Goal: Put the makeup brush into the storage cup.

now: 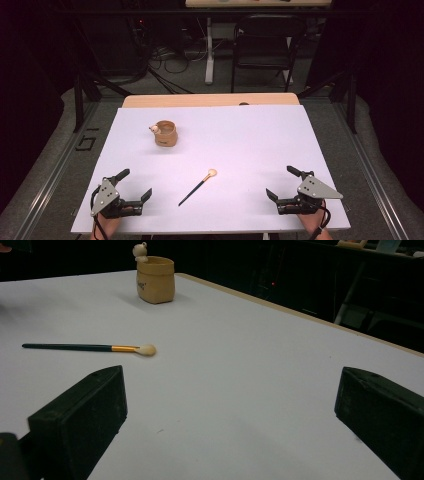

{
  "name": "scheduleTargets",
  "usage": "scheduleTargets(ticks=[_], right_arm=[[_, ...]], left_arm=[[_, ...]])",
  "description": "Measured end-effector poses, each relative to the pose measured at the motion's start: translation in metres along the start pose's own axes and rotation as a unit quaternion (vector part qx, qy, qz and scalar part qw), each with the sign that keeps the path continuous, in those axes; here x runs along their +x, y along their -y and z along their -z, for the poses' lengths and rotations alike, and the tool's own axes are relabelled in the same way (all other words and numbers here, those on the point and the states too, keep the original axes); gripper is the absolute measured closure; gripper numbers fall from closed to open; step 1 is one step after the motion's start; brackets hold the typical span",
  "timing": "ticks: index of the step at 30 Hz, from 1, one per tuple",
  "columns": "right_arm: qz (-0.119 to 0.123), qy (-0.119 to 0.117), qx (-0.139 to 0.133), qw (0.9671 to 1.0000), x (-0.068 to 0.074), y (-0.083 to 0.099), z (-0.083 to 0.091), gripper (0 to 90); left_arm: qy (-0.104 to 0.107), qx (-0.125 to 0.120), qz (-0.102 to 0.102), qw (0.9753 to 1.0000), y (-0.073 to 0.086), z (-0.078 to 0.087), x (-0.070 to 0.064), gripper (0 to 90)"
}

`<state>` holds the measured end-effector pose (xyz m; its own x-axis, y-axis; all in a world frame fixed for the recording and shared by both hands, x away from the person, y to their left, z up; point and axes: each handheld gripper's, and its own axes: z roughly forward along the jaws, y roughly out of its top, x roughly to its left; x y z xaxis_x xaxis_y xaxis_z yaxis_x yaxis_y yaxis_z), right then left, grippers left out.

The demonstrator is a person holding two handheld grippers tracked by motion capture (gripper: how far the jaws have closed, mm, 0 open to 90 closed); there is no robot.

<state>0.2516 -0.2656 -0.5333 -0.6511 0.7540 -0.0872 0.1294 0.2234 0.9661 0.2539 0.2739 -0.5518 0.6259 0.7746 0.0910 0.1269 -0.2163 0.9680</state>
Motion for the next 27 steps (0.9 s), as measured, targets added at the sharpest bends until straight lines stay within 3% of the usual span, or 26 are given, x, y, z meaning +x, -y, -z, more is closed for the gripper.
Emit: scheduleTargets(ticks=[10, 16, 21, 27], right_arm=[[-0.004, -0.004, 0.001, 1.0, -0.004, 0.001, -0.001, 0.7], [-0.007, -0.018, 0.003, 0.9998, -0.004, 0.001, -0.005, 0.0], [-0.003, -0.024, 0.011, 0.9996, -0.002, 0.001, -0.007, 0.0], [0.003, -0.028, 0.02, 0.9994, 0.002, -0.001, -0.008, 0.0]], left_arm=[[-0.002, 0.009, 0.008, 0.9999, -0.001, -0.002, -0.001, 0.2], [-0.009, 0.021, 0.0, 0.9997, -0.004, -0.006, -0.005, 0.3], [0.0, 0.021, -0.003, 0.9998, -0.008, -0.01, -0.005, 0.3], [0.009, 0.051, 0.009, 0.9986, -0.01, -0.015, -0.004, 0.5]])
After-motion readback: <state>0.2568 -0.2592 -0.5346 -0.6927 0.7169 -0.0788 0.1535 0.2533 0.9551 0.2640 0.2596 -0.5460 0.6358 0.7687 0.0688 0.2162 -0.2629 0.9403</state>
